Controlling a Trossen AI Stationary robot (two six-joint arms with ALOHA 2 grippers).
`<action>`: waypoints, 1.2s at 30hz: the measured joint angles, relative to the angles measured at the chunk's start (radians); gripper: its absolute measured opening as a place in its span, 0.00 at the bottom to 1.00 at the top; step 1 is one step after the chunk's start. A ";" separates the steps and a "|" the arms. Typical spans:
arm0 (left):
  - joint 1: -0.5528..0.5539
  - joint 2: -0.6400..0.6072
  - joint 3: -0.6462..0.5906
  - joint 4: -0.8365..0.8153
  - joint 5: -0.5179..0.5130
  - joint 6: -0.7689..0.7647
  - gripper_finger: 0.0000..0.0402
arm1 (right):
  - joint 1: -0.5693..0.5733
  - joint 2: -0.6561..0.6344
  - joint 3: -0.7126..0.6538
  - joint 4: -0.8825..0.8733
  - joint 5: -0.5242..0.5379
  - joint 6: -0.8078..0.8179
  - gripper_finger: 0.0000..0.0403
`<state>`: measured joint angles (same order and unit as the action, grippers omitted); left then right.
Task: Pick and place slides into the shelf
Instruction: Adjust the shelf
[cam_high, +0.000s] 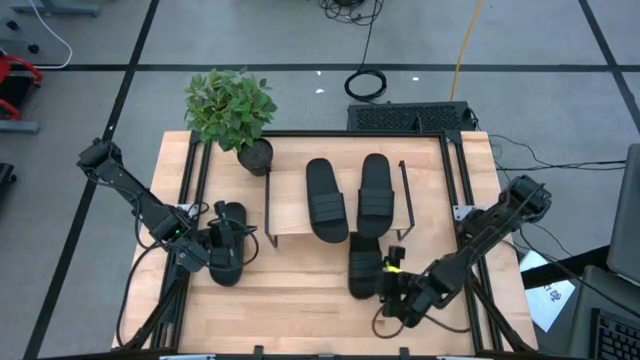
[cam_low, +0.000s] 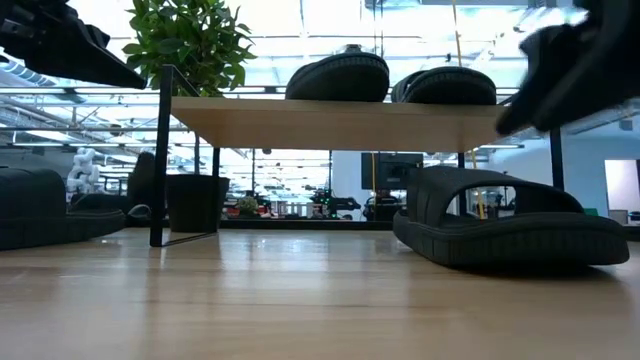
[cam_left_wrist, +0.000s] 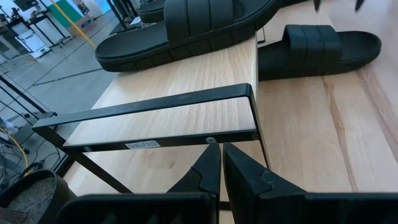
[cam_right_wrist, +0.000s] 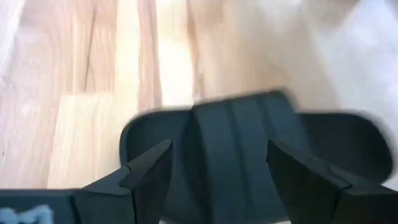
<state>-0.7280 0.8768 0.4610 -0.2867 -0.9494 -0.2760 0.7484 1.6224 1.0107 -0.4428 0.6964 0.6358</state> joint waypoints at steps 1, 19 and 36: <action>0.000 0.000 0.000 0.000 0.003 0.000 0.05 | 0.008 -0.017 0.000 -0.004 0.016 -0.007 0.61; 0.000 0.000 0.000 0.000 0.008 0.038 0.05 | 0.103 -0.532 0.014 -0.194 0.355 -0.402 0.22; 0.000 0.000 0.000 0.000 -0.028 0.165 0.05 | -0.028 -0.896 -0.017 -0.793 0.242 0.167 0.01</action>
<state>-0.7280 0.8765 0.4614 -0.2871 -0.9772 -0.1113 0.7201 0.7261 0.9939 -1.2360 0.9386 0.8028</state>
